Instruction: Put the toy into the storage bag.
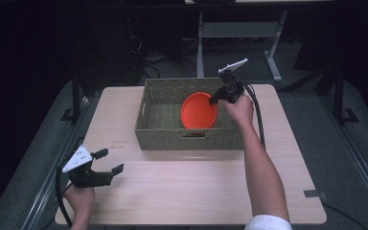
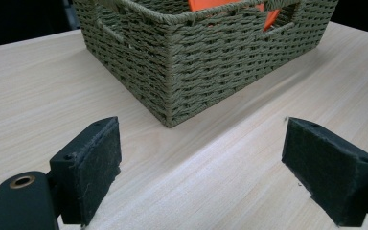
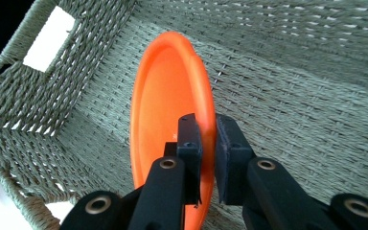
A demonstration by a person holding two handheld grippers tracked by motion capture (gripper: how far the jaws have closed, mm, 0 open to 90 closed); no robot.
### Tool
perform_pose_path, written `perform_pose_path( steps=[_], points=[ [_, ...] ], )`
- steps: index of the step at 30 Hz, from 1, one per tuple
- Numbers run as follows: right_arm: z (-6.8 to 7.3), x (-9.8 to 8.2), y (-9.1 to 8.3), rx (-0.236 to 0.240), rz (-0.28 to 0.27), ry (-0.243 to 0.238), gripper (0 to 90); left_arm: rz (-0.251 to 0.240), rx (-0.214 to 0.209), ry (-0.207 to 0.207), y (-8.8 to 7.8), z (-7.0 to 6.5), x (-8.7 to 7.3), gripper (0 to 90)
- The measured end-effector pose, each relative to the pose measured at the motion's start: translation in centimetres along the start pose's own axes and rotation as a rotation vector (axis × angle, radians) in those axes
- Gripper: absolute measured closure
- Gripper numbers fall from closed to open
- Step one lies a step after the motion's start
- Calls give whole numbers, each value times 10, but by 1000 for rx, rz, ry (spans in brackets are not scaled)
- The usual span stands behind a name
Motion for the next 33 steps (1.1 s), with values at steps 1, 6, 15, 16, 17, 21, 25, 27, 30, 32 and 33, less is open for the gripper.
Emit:
perform_pose_path(
  steps=[1, 6, 15, 16, 17, 21, 25, 27, 30, 32, 33],
  points=[
    [0, 0, 2, 1, 2, -1, 816, 0, 0, 1, 0, 0, 0, 126],
    [1, -1, 7, 2, 19, -4, 816, -2, 1, -3, 0, 0, 0, 126],
    [-3, -1, 18, -12, 59, -3, 814, 1, 7, -4, 2, 1, 1, 126],
    [-5, -2, 19, -15, 63, -6, 813, 2, 7, -2, 2, 1, 1, 126],
    [-5, -2, 20, -15, 67, -5, 813, 1, 5, -2, 2, 1, 1, 127],
    [-6, -2, 24, -32, 80, -1, 812, -4, 6, -6, 1, 1, 0, 126],
    [-7, -2, 25, -42, 87, 7, 810, -3, 3, -3, 1, 1, 0, 127],
    [-8, -2, 25, -40, 91, 15, 806, 1, 4, 2, 1, 1, 0, 126],
    [-10, -3, 24, -42, 108, 12, 801, 0, 2, 0, 1, 1, 1, 127],
    [-10, -4, 25, -50, 113, 15, 788, 2, 3, 2, 1, 0, 1, 126],
    [-10, -4, 25, -50, 113, 15, 788, 2, 3, 2, 1, 0, 1, 126]
  ],
)
Point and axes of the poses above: each handheld gripper's, and its own axes: y roughly forward along the jaws, x roughly out of its top, z roughly to its left, the point moved 1 cm from there along y, roughly forward along the jaws, and after that the axes turned 2 degrees about -z, right-handed, at the moved point
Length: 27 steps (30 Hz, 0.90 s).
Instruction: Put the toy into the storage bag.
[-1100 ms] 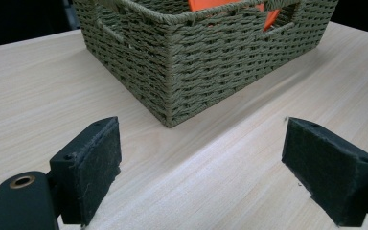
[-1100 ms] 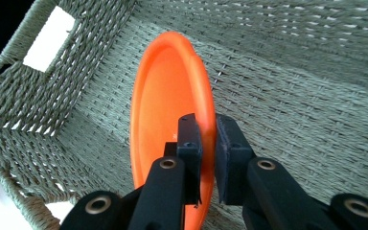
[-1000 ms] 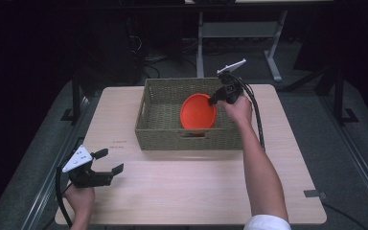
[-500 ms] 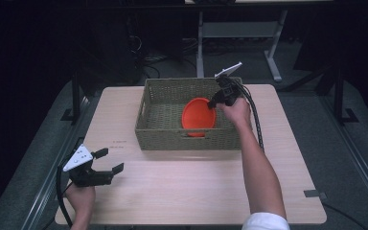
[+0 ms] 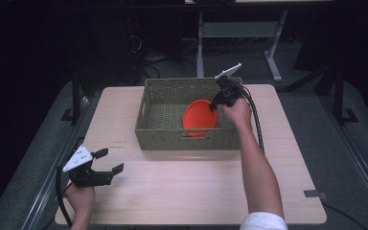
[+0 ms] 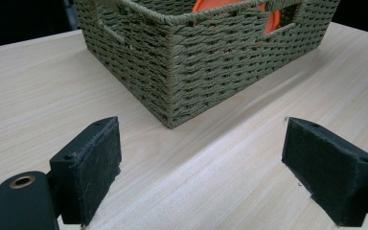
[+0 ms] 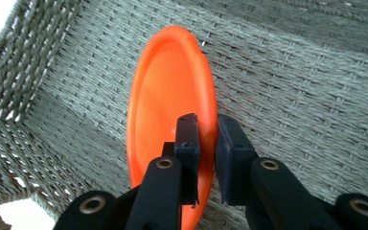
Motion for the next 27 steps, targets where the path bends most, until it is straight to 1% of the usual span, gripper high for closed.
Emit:
perform_pose_path(
  steps=[3, 5, 8, 10, 14, 17, 22, 27],
  points=[
    [-1, -1, 0, -12, 17, -6, 756, -2, -1, 0, 0, 0, 0, 126],
    [-1, -1, 1, -22, 24, 0, 733, -1, -2, 1, 0, 0, 0, 127],
    [-1, -1, 2, -38, 35, -8, 725, -2, -1, 1, 0, 0, 0, 127],
    [-1, -1, 3, -39, 40, -6, 715, -2, -1, 0, 0, 0, 0, 126],
    [-2, -1, 5, -63, 54, -10, 705, -1, -1, 3, 0, 0, 0, 126],
    [-2, -1, 6, -62, 53, 0, 691, -1, 0, -1, 0, 0, 0, 126],
    [-2, -2, 6, -77, 62, -1, 675, -1, 1, -1, 0, 0, 0, 127],
    [-4, -2, 1, -94, 39, 0, 653, 0, 1, 2, -1, 0, 0, 126]
  ],
)
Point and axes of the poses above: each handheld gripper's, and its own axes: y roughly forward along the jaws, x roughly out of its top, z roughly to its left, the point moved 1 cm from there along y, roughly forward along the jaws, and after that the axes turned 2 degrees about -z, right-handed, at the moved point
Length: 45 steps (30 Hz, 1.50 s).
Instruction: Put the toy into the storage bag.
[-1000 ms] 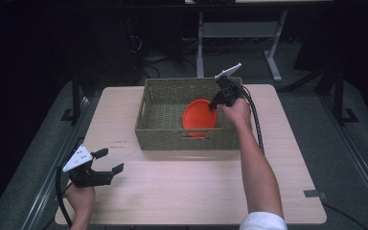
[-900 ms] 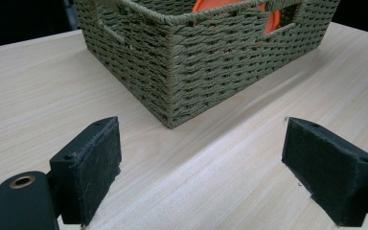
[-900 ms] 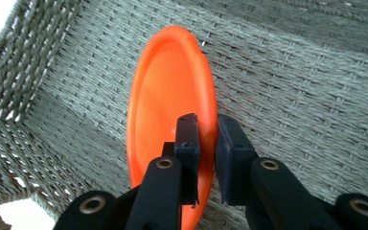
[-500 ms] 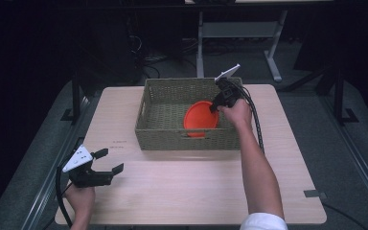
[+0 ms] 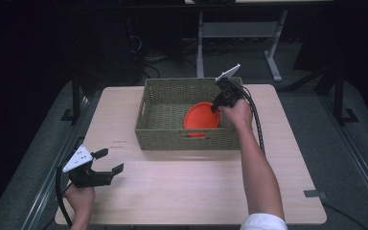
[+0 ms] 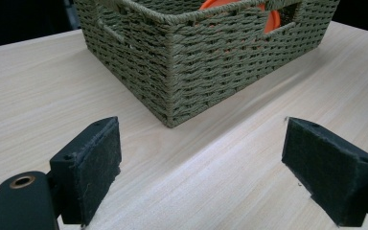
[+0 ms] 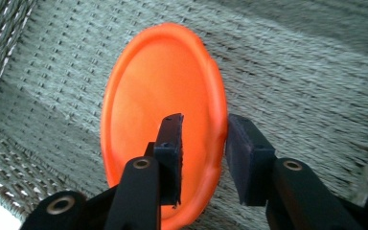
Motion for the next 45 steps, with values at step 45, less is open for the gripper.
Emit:
perform_pose_path(
  steps=[45],
  points=[
    [-9, -42, -78, 268, -219, -30, 349, 9, -4, 14, 1, -3, 1, 126]
  ],
)
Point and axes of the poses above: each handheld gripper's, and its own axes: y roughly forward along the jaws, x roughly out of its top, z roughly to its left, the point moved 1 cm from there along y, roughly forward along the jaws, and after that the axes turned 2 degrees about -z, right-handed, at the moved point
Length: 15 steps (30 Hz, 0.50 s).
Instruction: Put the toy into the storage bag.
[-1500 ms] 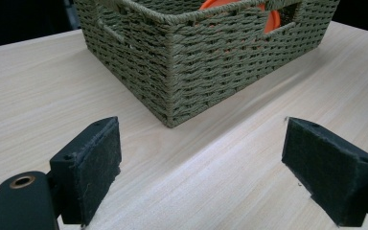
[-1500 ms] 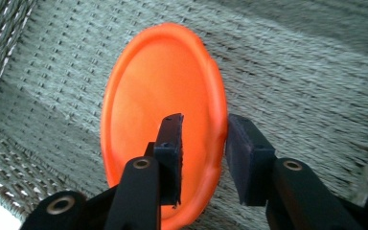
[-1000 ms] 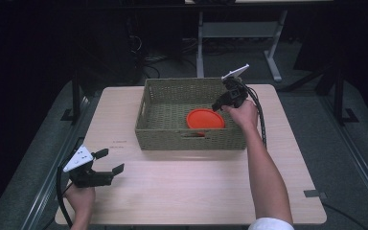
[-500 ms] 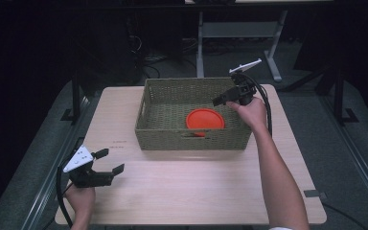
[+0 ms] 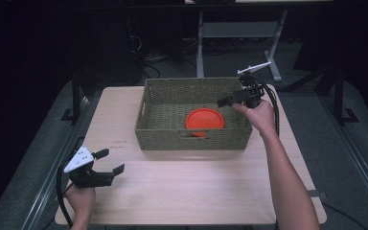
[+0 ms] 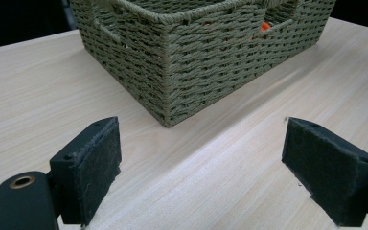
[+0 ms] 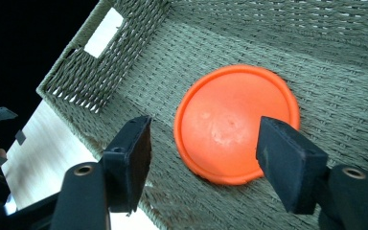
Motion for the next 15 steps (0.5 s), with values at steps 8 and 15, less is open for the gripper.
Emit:
perform_pose_path(
  steps=[8, 15],
  points=[
    [1, -7, -9, 12, -6, -9, 324, 0, 1, 0, 0, 0, 0, 126],
    [0, -14, -15, 21, -3, -10, 308, 0, 1, -1, 0, -1, 0, 126]
  ],
)
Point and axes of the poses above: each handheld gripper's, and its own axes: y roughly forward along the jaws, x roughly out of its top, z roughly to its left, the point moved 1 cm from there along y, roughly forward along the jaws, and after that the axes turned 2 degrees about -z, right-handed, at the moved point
